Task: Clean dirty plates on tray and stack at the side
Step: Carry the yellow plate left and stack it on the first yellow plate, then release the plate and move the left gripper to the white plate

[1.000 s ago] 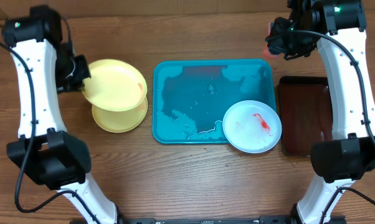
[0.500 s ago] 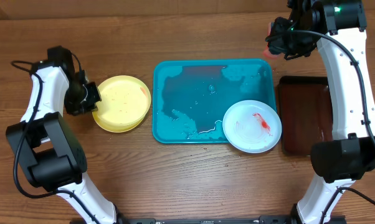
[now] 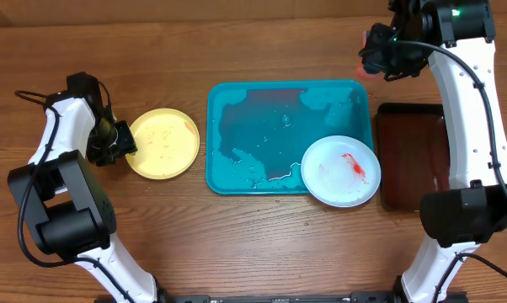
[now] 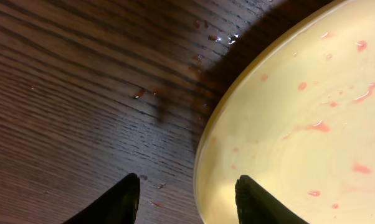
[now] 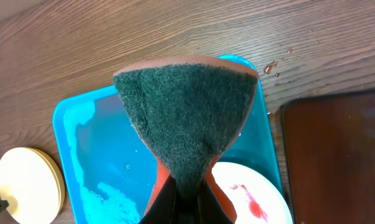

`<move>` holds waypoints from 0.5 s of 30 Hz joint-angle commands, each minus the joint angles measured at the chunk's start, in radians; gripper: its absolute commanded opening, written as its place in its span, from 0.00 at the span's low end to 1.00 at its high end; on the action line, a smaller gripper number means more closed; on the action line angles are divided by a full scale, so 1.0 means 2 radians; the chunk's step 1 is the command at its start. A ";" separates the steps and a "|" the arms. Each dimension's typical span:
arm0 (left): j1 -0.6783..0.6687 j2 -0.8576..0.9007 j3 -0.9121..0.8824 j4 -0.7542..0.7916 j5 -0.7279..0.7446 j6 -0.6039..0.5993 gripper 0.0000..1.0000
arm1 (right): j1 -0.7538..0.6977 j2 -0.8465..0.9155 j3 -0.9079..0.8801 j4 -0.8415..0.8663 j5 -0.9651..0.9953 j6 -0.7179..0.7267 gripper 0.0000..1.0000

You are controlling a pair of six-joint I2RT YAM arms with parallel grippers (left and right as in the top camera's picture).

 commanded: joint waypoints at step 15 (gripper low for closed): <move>-0.183 -0.009 0.131 -0.047 0.186 -0.002 0.52 | -0.002 0.000 0.002 0.001 0.004 -0.004 0.04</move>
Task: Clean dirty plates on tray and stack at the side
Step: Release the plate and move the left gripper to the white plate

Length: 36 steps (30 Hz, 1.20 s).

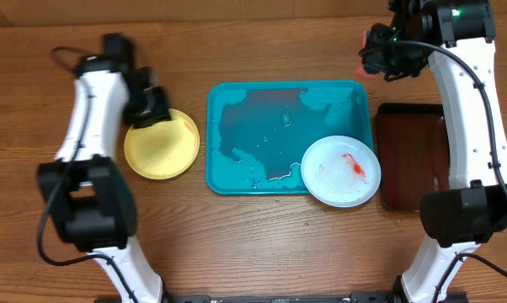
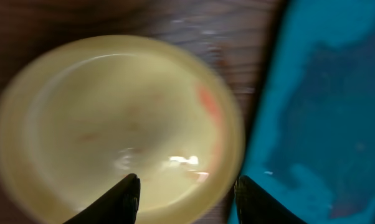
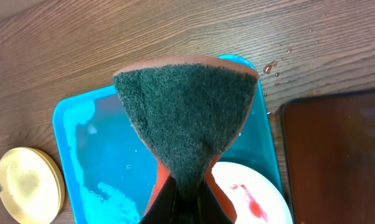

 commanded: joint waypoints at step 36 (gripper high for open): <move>-0.373 0.109 -0.003 0.067 0.053 -0.230 0.42 | -0.002 0.000 0.001 -0.019 0.005 -0.013 0.04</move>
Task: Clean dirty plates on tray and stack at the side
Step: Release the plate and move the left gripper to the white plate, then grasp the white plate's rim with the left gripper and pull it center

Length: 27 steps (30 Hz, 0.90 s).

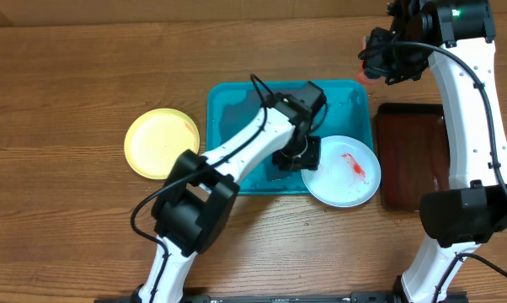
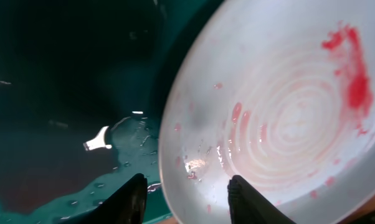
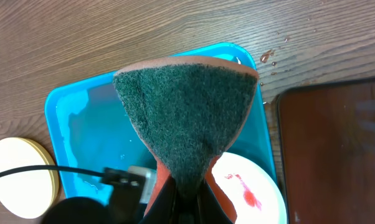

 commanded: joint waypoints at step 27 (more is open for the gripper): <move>0.111 0.041 0.003 0.017 -0.068 0.059 0.04 | 0.005 0.009 0.001 -0.001 0.003 -0.004 0.04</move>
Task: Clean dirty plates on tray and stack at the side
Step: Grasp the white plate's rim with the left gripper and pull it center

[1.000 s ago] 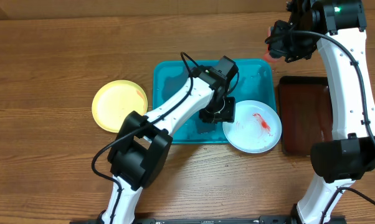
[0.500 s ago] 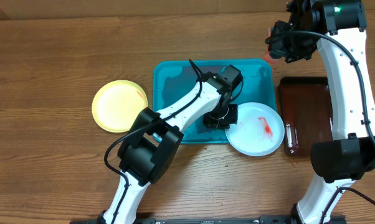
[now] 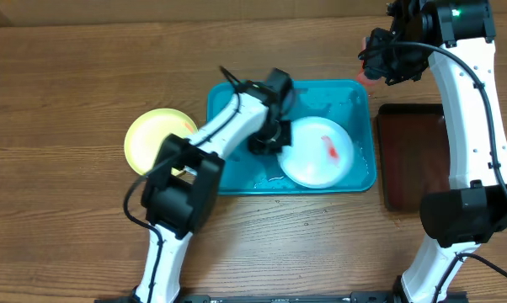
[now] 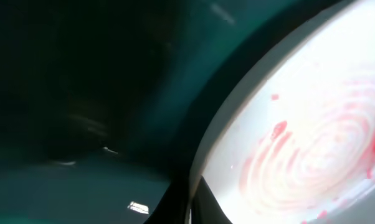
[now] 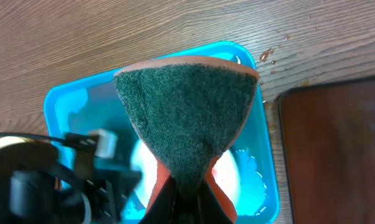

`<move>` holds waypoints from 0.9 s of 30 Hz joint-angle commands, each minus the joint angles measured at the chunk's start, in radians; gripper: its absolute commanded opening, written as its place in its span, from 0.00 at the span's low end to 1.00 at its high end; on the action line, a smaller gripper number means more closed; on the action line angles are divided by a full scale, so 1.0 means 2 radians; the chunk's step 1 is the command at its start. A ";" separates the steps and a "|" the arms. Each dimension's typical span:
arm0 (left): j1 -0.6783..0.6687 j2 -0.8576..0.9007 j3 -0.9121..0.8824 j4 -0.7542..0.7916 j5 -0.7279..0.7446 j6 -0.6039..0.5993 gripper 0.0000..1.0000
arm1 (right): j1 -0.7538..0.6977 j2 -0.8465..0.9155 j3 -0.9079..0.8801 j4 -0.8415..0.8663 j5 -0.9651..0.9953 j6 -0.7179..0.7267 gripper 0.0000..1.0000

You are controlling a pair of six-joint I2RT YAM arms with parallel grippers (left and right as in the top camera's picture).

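A white plate (image 3: 317, 153) with a red smear lies inside the blue tray (image 3: 228, 109), which holds soapy water. My left gripper (image 3: 269, 141) is shut on the plate's left rim; in the left wrist view the jaws (image 4: 189, 202) pinch the white plate (image 4: 299, 143) at its edge. A yellow plate (image 3: 148, 139) sits on the table left of the tray, partly behind the left arm. Up at the back right, my right gripper (image 3: 376, 57) is shut on a green-and-orange sponge (image 5: 187, 112), high above the tray's far right corner.
A dark brown tray (image 3: 413, 156) lies right of the blue tray. Water drops (image 5: 266, 55) spot the wood beyond the blue tray's far right corner. The left arm spans from the table's front left over the yellow plate.
The left gripper was open around the white plate's left rim; now it is shut on that rim. The plate has moved left, from overhanging the tray's right front corner to inside the tray. The right arm is unmoved.
The left gripper was open at the yellow plate's left edge, then above that plate, with the white plate overhanging the tray's corner. Then it stood open at the white plate's rim. Now it grips that plate inside the tray. The right gripper held the sponge throughout.
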 commanded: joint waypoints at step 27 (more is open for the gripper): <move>0.079 0.013 0.041 -0.090 0.047 0.047 0.45 | 0.083 0.086 -0.006 0.005 0.009 -0.002 0.04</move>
